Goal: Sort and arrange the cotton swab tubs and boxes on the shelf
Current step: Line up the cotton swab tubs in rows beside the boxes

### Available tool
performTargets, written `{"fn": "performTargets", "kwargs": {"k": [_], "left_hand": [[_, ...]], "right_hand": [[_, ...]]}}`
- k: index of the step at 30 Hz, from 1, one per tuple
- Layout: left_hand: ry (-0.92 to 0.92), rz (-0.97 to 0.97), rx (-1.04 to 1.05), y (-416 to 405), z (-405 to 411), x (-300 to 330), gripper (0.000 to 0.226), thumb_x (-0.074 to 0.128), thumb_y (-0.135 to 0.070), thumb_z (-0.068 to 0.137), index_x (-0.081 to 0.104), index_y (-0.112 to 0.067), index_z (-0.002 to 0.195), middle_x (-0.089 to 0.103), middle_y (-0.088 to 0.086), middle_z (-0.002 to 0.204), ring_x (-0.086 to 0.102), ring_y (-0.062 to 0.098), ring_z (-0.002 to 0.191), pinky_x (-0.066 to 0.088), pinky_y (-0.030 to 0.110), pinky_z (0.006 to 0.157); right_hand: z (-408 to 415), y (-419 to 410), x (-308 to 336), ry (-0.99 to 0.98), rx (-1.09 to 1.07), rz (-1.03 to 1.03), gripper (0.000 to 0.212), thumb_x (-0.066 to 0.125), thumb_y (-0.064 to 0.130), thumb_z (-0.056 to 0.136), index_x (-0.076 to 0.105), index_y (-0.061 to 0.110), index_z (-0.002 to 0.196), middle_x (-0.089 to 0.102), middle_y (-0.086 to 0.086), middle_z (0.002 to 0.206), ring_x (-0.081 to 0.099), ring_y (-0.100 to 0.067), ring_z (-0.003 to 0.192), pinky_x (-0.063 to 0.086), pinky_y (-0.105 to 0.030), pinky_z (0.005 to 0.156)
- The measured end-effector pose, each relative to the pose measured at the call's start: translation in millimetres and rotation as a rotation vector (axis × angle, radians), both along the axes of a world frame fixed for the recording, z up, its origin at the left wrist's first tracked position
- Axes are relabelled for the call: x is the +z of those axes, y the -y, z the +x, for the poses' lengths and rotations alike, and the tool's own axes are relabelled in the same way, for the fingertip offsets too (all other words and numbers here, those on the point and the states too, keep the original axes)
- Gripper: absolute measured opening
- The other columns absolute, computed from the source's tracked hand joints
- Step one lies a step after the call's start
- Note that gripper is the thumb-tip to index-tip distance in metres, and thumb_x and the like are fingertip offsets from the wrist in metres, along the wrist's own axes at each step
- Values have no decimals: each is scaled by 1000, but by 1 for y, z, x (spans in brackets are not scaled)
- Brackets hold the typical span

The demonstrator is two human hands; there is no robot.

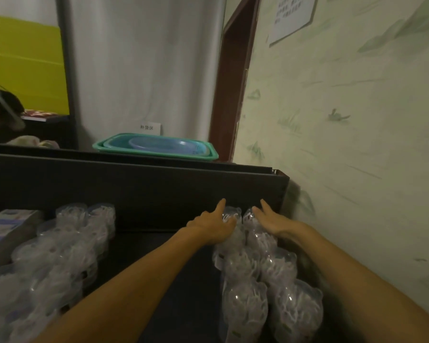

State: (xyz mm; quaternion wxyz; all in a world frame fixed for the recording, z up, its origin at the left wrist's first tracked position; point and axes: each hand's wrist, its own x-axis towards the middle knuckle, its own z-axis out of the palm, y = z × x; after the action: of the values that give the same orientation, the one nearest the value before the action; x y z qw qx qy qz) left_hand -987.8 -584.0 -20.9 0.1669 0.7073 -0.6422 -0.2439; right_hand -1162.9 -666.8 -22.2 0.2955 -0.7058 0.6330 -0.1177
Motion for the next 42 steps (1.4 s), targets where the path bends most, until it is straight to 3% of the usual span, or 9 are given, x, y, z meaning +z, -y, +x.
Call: {"fn": "performTargets", "kwargs": {"k": [4,11,26,42], "left_hand": [[-10,52,-60,11,-1,-7,62,19,-58,94,-9,-38,146,36,20,145,43,38,125,29,56,106],[54,62,-91,16,11,-12,63,14,-58,92,-10,-36,147,25,16,153,32,38,134,20,58,109],[142,98,-54,3,46,-11,63,20,-52,94,-13,-36,146,29,17,150,36,38,130,27,57,106],[120,107,91,-36,129,-14,64,27,-44,98,-14,-34,146,31,19,148,38,37,130,28,54,108]], "right_hand": [[7,19,-17,37,23,41,64,26,51,99,-4,29,152,14,-11,160,26,-32,142,20,-48,117],[17,25,-19,40,31,58,62,30,45,100,0,28,152,14,-10,159,32,-31,138,26,-46,114],[60,8,-11,-69,54,150,68,30,53,97,-8,33,150,3,-7,161,17,-32,145,17,-50,118],[152,-36,0,-84,170,180,63,30,44,99,-6,35,150,6,-10,161,20,-34,144,18,-53,116]]}}
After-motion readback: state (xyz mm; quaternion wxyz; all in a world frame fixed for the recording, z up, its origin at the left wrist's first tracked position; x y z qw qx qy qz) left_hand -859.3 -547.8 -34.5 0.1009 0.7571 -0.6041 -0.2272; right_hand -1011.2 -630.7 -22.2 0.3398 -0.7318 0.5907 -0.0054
